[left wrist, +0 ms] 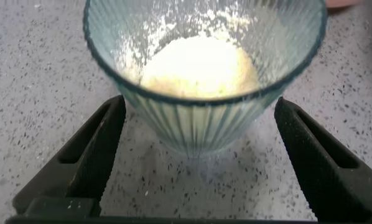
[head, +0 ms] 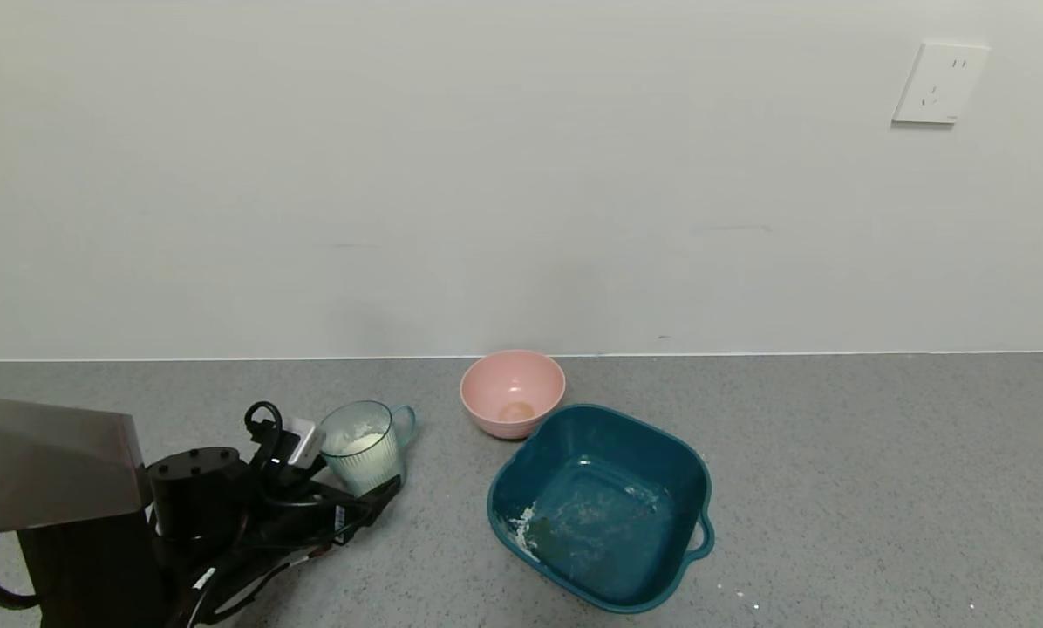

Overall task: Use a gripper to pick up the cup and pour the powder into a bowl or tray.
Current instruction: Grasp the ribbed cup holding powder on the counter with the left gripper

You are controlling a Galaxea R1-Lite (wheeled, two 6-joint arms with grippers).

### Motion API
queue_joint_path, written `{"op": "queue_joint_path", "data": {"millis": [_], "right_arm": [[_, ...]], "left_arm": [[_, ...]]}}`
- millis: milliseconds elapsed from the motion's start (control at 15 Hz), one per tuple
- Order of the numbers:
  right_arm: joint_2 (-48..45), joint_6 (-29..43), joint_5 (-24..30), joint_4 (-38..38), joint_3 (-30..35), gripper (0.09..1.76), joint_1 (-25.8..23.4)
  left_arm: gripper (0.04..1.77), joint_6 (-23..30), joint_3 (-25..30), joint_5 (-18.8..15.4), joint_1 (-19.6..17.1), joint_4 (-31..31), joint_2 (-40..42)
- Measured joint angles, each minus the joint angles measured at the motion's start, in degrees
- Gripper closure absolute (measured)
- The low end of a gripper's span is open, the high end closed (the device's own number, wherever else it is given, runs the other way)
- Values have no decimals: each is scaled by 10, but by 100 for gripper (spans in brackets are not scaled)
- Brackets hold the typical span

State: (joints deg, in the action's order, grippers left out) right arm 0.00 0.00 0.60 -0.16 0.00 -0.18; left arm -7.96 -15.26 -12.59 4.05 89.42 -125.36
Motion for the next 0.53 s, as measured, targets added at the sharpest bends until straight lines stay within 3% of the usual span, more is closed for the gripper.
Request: {"op": "queue_joint_path", "data": {"millis": [533], "right_arm": [[0,0,0,0,0,14,0]], "left_arm": [[9,1,-25,0,2,0,-22]]}}
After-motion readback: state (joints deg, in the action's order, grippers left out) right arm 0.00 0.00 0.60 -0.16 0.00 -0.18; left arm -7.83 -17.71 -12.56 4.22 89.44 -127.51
